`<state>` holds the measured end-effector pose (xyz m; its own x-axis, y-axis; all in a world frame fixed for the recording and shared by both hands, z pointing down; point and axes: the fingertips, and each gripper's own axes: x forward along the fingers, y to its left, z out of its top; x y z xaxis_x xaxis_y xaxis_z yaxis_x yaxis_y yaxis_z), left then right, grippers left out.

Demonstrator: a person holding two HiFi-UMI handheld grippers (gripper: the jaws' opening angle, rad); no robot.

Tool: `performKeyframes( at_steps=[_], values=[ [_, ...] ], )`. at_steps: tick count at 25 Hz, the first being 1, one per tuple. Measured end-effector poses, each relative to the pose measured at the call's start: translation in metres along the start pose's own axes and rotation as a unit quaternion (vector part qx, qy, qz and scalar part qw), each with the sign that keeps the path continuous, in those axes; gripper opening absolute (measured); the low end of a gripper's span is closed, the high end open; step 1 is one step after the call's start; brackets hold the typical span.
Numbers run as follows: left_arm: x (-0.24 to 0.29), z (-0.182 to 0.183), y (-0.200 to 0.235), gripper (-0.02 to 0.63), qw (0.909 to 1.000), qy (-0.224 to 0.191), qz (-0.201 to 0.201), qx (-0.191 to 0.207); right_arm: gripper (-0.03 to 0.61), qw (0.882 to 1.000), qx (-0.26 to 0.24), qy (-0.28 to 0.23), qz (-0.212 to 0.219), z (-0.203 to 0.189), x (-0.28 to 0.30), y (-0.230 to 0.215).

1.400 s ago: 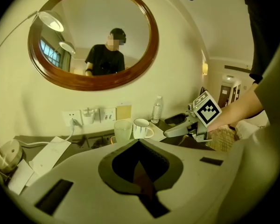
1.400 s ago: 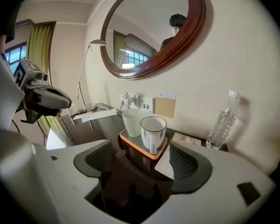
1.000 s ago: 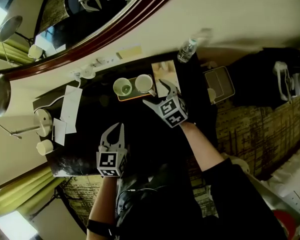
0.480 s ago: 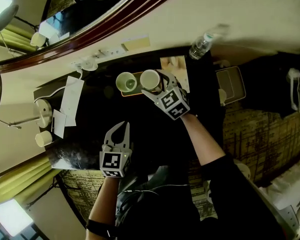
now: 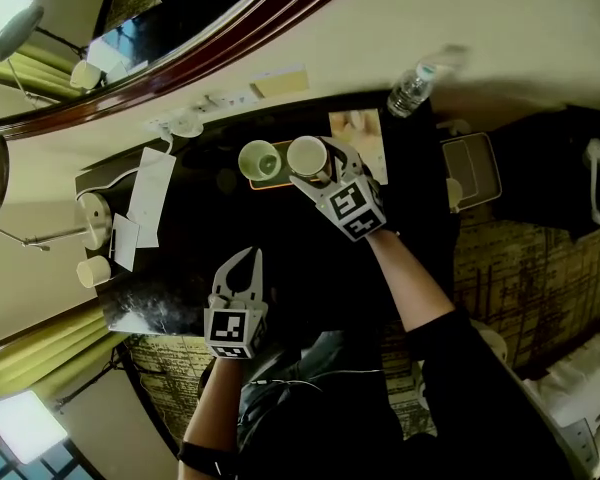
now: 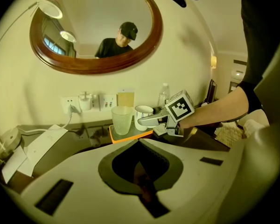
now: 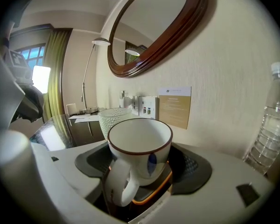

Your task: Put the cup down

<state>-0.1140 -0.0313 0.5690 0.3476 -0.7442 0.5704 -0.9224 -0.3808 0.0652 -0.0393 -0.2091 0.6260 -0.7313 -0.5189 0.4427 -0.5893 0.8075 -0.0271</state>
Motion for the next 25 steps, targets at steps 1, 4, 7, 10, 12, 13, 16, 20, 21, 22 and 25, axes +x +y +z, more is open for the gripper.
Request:
performKeyframes(
  at_steps=[1, 4, 7, 10, 12, 13, 16, 20, 21, 22, 25],
  values=[
    [-0.001, 0.001, 0.001, 0.003, 1.0, -0.001, 0.004, -0.002, 0.391, 1.0, -0.001, 0.0, -0.001, 0.0, 0.0, 0.0],
    [-0.005, 0.005, 0.005, 0.002, 0.9998, -0.003, 0.015, -0.013, 0.39, 1.0, -0.012, 0.002, -0.003, 0.001, -0.001, 0.001],
    [-0.008, -0.001, 0.007, 0.002, 0.9999, -0.002, 0.012, 0.0, 0.39, 1.0, -0.019, 0.007, -0.007, -0.001, -0.005, 0.002],
    [-0.011, -0.001, 0.006, 0.002, 0.9999, -0.002, 0.014, -0.004, 0.39, 1.0, -0.018, 0.006, -0.016, -0.001, -0.014, 0.001],
    [-0.012, -0.004, 0.005, 0.002, 0.9999, 0.0, 0.01, -0.001, 0.39, 1.0, -0.016, 0.005, -0.021, 0.0, -0.02, -0.001],
    [-0.013, -0.003, 0.004, 0.002, 0.9999, -0.001, 0.01, -0.003, 0.39, 1.0, -0.015, 0.005, -0.024, 0.0, -0.024, -0.002],
    [-0.015, 0.006, -0.001, 0.002, 0.9997, -0.004, 0.014, -0.017, 0.39, 0.999, -0.008, 0.005, -0.038, 0.0, -0.038, -0.005],
    [-0.018, 0.008, -0.007, 0.002, 1.0, -0.003, 0.001, -0.009, 0.39, 0.998, 0.007, 0.01, -0.058, -0.008, -0.062, -0.005],
    [-0.018, 0.009, -0.008, 0.002, 1.0, -0.003, -0.003, -0.006, 0.39, 0.998, 0.01, 0.012, -0.063, -0.011, -0.068, -0.005],
    [-0.018, 0.01, -0.009, 0.002, 1.0, -0.004, -0.006, -0.004, 0.39, 0.997, 0.014, 0.015, -0.069, -0.015, -0.075, -0.005],
    [-0.018, 0.013, -0.013, 0.002, 0.9999, -0.003, -0.013, -0.001, 0.391, 0.996, 0.027, 0.02, -0.087, -0.027, -0.095, -0.005]
  ],
)
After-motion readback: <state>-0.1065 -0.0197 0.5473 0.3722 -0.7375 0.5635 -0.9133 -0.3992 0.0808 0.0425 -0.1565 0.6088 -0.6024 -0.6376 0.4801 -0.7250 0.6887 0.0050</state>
